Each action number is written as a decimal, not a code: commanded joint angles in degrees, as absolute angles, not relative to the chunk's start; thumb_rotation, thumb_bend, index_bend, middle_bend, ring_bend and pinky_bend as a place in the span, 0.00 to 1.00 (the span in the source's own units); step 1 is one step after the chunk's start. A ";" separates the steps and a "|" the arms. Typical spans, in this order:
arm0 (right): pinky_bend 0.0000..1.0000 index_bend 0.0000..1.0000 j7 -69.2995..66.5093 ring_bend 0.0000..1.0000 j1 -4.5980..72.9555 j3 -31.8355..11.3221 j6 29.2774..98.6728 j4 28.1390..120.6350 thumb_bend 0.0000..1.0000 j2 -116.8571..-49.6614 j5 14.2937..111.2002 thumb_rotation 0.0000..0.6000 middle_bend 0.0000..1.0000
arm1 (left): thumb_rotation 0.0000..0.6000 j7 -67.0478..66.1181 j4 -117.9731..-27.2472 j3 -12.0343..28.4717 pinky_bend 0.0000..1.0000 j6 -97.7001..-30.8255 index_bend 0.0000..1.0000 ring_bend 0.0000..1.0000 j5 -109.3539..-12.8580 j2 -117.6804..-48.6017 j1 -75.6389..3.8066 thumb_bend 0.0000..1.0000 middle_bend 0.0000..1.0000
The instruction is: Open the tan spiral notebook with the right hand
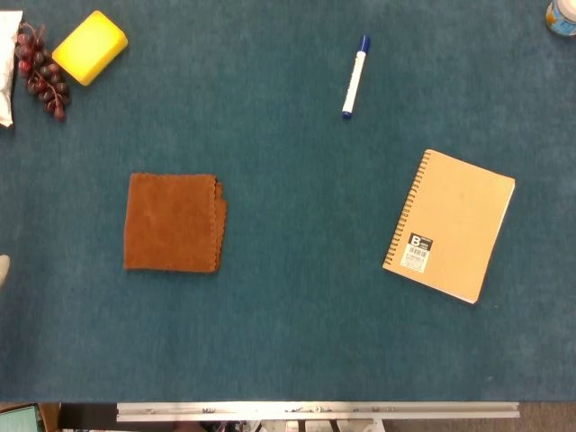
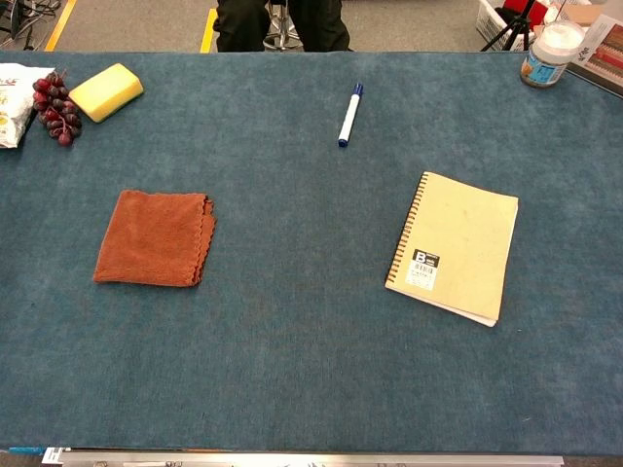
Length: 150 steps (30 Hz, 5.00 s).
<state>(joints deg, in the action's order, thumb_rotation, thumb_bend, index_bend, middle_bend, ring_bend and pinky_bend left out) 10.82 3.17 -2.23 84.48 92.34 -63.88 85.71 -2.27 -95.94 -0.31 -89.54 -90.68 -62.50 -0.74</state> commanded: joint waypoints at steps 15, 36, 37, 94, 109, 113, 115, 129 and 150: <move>0.07 0.40 14.81 0.07 11.66 0.34 80.37 82.40 0.12 -69.33 102.53 1.00 0.28 | 1.00 -1.97 -96.08 -0.65 0.06 -90.52 0.17 0.10 -91.16 -62.25 -0.11 0.26 0.10; 0.07 0.45 12.49 0.07 20.90 2.90 72.45 60.44 0.12 -85.50 106.04 1.00 0.28 | 1.00 -0.48 -95.24 -0.97 0.06 -91.59 0.17 0.10 -90.44 -61.50 1.37 0.26 0.10; 0.07 0.45 12.22 0.07 21.06 3.04 72.40 59.81 0.12 -85.98 106.02 1.00 0.28 | 1.00 -0.43 -95.20 -0.98 0.06 -91.60 0.17 0.10 -90.47 -61.50 1.40 0.26 0.10; 0.23 0.44 -3.07 0.14 27.05 6.77 83.75 34.57 0.41 -106.16 106.83 1.00 0.29 | 1.00 3.07 -92.89 -0.85 0.06 -92.35 0.16 0.10 -90.31 -60.97 2.54 0.26 0.10; 0.29 0.72 -2.34 0.24 30.23 5.31 84.39 34.41 0.50 -107.94 105.57 1.00 0.39 | 1.00 4.47 -93.11 -0.58 0.06 -92.67 0.16 0.10 -90.87 -60.30 2.34 0.26 0.10; 0.30 0.78 -2.62 0.28 29.37 5.79 84.78 36.05 0.51 -106.42 105.10 1.00 0.42 | 1.00 4.48 -93.06 -0.48 0.06 -92.68 0.16 0.10 -90.80 -60.26 2.30 0.26 0.10; 0.30 0.80 -2.56 0.30 28.61 6.23 85.19 37.19 0.51 -105.14 104.94 1.00 0.44 | 1.00 4.45 -93.10 -0.47 0.06 -92.65 0.16 0.10 -90.92 -60.26 2.23 0.26 0.10; 0.31 0.84 1.54 0.38 25.23 6.87 87.39 58.71 0.51 -87.63 103.49 1.00 0.47 | 1.00 3.02 -94.50 -0.12 0.06 -93.04 0.16 0.10 -91.27 -60.04 2.02 0.26 0.10; 0.29 0.77 10.82 0.35 40.27 -3.83 65.54 62.86 0.51 -97.34 96.66 1.00 0.45 | 1.00 2.69 -96.02 -0.87 0.06 -93.89 0.16 0.10 -91.58 -58.71 3.07 0.26 0.10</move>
